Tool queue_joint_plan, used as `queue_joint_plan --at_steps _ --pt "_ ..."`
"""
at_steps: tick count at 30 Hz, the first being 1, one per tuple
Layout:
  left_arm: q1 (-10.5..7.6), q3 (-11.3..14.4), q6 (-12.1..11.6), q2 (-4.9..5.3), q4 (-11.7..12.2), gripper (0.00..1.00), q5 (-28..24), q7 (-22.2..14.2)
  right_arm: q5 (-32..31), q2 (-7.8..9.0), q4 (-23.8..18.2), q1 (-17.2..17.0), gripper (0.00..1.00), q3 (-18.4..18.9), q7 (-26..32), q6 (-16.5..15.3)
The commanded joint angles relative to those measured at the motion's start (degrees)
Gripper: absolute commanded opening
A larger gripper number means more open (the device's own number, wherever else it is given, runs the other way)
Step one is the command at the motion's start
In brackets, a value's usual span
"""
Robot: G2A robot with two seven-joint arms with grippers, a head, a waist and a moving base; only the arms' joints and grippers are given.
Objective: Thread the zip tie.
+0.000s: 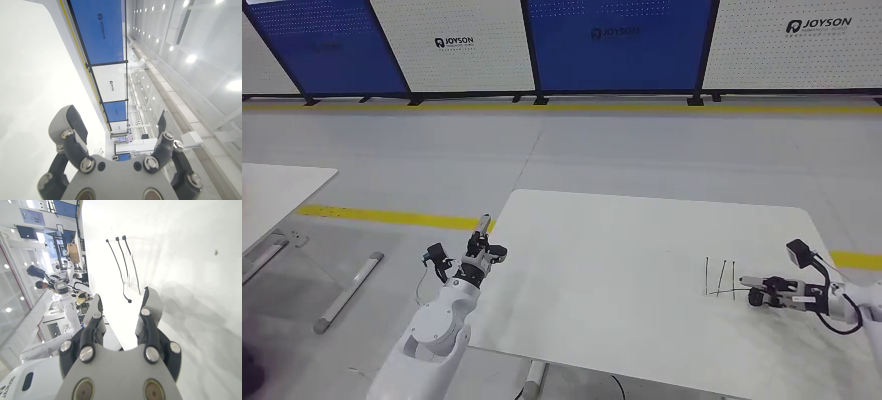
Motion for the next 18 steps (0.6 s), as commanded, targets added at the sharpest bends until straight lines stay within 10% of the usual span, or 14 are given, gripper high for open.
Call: queue_joint_plan --at_steps 1,18 --pt "0.0 0.0 0.0 0.0 0.0 1.0 0.0 0.0 0.04 0.02 0.32 0.22 0.42 -0.12 0.02 -0.04" --pt "0.0 0.0 0.0 0.0 0.0 1.0 0.0 0.0 0.79 -0.11 2.5 1.28 0.29 -1.6 0.41 0.17"
